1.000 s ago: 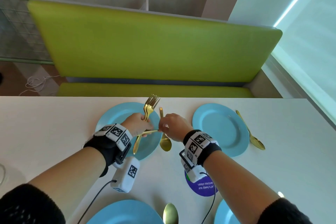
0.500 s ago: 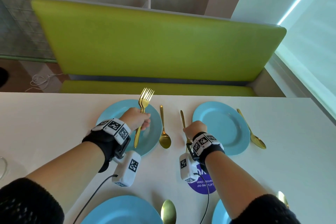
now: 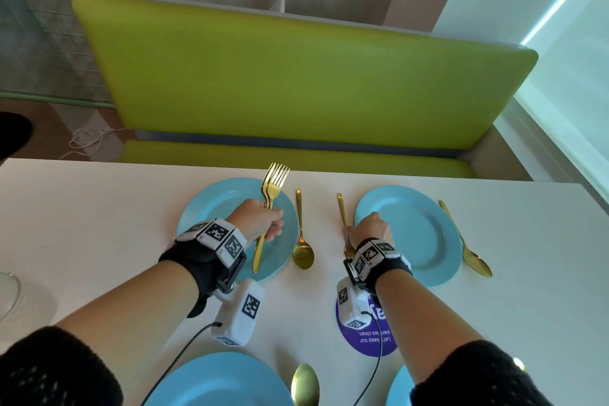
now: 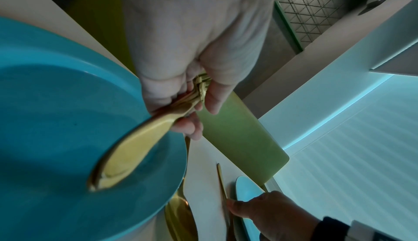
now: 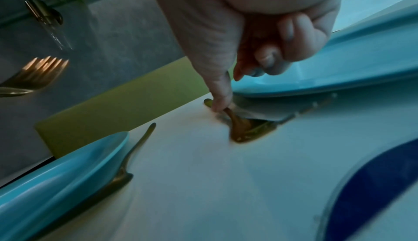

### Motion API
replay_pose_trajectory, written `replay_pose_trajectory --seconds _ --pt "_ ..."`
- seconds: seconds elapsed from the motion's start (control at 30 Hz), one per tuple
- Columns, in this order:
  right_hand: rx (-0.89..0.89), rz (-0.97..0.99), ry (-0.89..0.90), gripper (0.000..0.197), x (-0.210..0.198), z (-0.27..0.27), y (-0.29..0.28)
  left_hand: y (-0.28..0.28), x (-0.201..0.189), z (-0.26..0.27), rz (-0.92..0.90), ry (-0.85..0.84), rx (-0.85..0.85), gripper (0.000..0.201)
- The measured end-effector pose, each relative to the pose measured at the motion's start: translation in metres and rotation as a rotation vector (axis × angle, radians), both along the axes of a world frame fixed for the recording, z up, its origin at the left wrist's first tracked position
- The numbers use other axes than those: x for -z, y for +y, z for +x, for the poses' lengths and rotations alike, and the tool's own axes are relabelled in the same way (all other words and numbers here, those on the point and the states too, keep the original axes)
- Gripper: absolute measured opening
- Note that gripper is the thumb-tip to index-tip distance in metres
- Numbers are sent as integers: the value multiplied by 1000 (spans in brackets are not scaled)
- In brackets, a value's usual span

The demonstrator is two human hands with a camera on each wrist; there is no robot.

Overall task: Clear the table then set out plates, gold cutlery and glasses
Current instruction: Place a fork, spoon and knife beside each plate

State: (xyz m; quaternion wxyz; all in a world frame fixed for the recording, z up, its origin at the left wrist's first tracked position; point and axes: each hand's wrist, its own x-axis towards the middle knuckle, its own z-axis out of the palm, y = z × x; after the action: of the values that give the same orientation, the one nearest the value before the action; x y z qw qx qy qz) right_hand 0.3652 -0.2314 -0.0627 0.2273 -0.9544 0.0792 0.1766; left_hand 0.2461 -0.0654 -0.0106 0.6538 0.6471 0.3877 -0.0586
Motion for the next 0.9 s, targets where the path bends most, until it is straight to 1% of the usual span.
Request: replay_pose_trajectory --seconds 0.17,0.33,0.4,0.5,0.6,0.73,0.83,0.9 --pt "9 21 3 36 1 5 -4 3 5 0 7 6 -15 12" --pt "-28 -1 -15 34 -4 2 -5 6 8 -8 13 18 -12 11" --pt "-69 -15 -44 35 -9 -4 -2 7 8 -12 33 32 -8 12" --pt "-228 21 -91 37 -20 -22 9 10 6 -21 68 46 -1 21" --pt "-450 101 -151 29 -36 -49 27 15 2 -32 97 49 45 26" --pt "-689 114 -205 28 -62 -97 52 26 -10 -55 148 67 192 25" --pt "-785 89 -259 29 -80 -138 70 39 -23 -78 211 80 328 21" --pt "-830 45 -249 28 -88 -166 81 49 -30 -96 195 89 429 20"
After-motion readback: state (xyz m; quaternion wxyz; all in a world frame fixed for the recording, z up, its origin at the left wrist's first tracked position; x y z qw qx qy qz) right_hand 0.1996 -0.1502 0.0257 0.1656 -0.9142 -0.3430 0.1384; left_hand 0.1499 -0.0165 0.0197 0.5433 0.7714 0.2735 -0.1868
